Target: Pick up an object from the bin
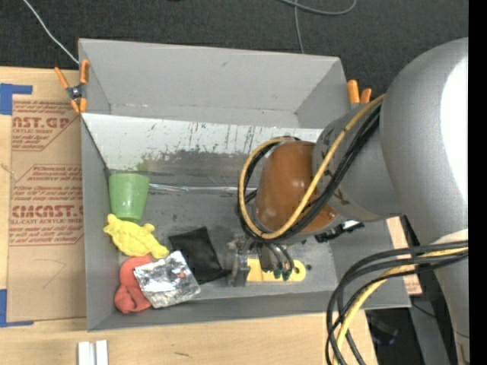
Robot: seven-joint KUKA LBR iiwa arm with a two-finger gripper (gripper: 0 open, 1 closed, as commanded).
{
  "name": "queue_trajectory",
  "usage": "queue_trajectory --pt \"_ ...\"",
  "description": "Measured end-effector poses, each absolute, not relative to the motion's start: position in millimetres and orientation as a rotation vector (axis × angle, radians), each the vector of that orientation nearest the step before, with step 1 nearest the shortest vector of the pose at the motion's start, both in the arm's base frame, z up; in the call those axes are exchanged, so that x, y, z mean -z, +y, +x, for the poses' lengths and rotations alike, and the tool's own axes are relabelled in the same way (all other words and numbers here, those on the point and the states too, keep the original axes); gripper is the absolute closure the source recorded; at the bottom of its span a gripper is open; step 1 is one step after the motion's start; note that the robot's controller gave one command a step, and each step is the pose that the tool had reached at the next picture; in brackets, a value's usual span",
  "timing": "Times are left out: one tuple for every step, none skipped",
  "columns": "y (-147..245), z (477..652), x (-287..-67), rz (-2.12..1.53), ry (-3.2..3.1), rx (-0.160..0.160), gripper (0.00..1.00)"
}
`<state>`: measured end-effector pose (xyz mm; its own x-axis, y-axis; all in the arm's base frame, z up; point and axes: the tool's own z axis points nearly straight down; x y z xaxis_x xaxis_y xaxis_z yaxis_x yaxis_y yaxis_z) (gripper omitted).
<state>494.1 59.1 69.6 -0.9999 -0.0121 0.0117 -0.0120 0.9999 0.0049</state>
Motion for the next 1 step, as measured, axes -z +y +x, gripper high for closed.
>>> queue_trajectory --pt "58.9 494.1 -69.6 0.019 -3.130 0.007 1.00"
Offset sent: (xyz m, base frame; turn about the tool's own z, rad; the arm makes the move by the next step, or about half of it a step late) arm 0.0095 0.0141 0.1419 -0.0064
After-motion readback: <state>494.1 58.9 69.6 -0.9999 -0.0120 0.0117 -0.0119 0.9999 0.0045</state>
